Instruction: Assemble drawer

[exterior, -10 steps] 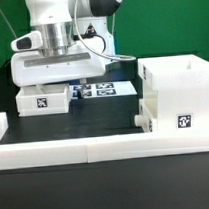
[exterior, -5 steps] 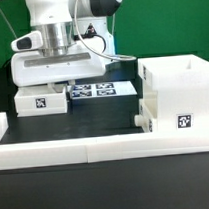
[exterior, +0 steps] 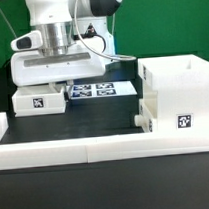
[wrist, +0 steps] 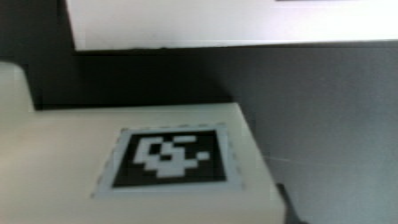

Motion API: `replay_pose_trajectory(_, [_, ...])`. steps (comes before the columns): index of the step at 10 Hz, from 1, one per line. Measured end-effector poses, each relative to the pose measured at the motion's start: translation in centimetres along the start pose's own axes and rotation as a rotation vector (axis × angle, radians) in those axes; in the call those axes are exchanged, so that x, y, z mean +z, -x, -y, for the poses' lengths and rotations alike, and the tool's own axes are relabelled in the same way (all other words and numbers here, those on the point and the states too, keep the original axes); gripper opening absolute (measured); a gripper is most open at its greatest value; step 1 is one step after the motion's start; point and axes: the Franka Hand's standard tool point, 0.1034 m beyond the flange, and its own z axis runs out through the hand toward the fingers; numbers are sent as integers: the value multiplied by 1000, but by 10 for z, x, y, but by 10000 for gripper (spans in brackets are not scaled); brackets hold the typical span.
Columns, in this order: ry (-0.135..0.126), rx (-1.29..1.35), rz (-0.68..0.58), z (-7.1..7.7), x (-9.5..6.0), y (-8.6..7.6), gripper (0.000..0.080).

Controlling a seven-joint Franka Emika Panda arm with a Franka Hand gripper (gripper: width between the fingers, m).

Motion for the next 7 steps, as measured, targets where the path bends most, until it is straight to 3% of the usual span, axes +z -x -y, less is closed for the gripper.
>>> replay_pose_trajectory(1, [-7,-10,10,2,-1,-1,42])
replay_pose_trajectory(2, [-30,-35,38,9,-11,-11,42])
replay_pose_trajectory(5, [-73,-113,66,31,-34,-50,42])
replay_pose_trajectory(7, [-75,-145,35,45,-43,-75,42])
